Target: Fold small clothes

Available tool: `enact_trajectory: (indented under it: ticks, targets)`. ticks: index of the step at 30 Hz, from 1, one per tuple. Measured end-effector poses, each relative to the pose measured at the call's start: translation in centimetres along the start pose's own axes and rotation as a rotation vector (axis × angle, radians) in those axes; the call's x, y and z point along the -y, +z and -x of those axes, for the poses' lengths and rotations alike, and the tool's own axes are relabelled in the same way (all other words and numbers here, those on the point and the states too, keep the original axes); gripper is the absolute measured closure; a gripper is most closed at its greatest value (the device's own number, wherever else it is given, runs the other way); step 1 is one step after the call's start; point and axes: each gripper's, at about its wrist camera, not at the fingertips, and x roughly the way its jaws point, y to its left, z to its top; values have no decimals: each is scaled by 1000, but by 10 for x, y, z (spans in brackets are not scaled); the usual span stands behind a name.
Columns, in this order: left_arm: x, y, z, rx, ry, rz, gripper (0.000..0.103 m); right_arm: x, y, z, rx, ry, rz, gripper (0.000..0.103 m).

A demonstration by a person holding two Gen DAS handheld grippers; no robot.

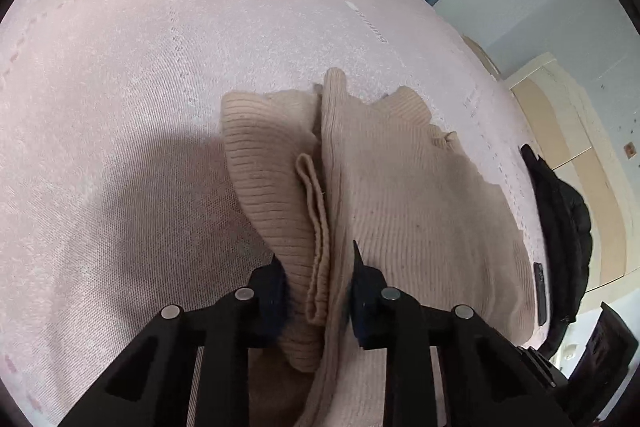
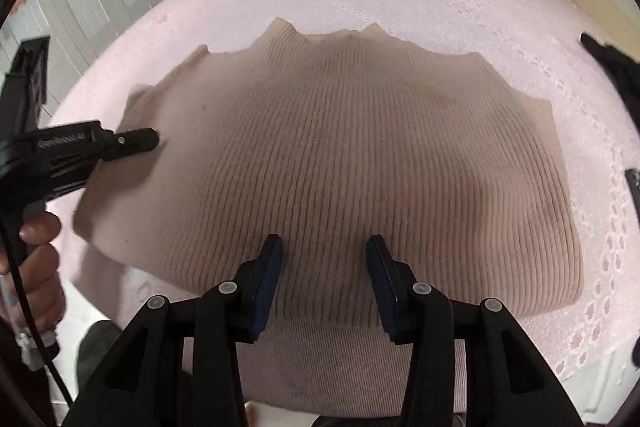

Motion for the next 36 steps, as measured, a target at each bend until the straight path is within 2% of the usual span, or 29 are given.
enact_trajectory:
  ticks: [6,13,20,25,30,33,36]
  targets:
    - [21,5,19,34,22,1,80,38,-4,25,16,20,-112,60]
    - [69,16,46,60,65,-35,81,114,-10,68,100,8,-290,60]
    - [144,18,60,107,50,-74,82,188,-32,107,159,-68,-426,60]
    - [211,5,51,110,41,-197,82,226,-54,131,174,-104,-500,60]
    - [273,-29,11,35,6,-288,82,251,-74,142,158,-128,-553,60]
    - [292,-53,-27,-48,7,-298,82,256,-83,144,138,-135,-559,60]
    - [298,-71,-52,-131,-26,-278,75,260,-90,143,128,-141,-551,60]
